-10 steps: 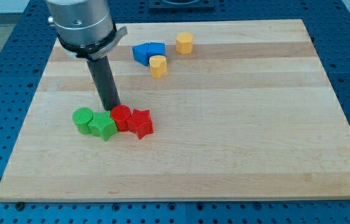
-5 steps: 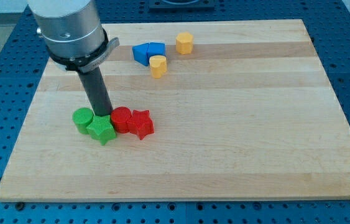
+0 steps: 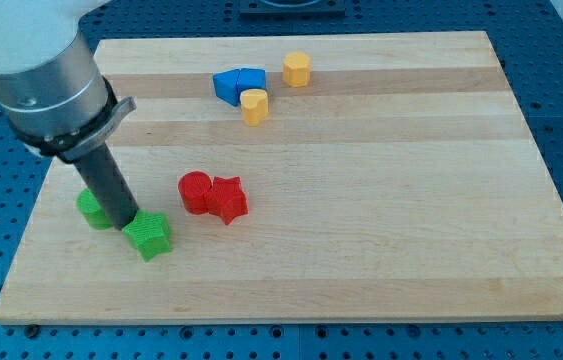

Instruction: Separate the green blocks from the red blocks

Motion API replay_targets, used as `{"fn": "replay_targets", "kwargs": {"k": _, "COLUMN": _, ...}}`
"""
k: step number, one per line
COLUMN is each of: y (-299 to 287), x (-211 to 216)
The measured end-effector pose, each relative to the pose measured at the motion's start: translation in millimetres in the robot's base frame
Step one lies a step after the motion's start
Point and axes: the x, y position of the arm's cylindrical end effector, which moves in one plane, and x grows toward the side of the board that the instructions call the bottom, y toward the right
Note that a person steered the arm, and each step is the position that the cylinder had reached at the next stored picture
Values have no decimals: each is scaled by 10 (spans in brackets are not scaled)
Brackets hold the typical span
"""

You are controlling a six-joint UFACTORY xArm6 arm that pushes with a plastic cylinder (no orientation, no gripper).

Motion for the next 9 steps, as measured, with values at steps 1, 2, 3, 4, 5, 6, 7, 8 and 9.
{"fn": "replay_targets", "kwargs": {"k": 1, "y": 42, "x": -138}}
{"fn": "replay_targets", "kwargs": {"k": 2, "y": 275, "x": -138}}
{"fn": "replay_targets", "kwargs": {"k": 3, "y": 648, "x": -138}}
{"fn": "replay_targets", "kwargs": {"k": 4, "y": 960, "x": -138}}
{"fn": "replay_targets", "kwargs": {"k": 5, "y": 932, "x": -84}}
{"fn": "replay_targets", "kwargs": {"k": 6, "y": 818, "x": 146}}
{"fn": "replay_targets", "kwargs": {"k": 7, "y": 778, "x": 172}}
{"fn": "replay_targets", "kwargs": {"k": 8, "y": 641, "x": 172}}
{"fn": "replay_targets", "kwargs": {"k": 9, "y": 389, "x": 172}}
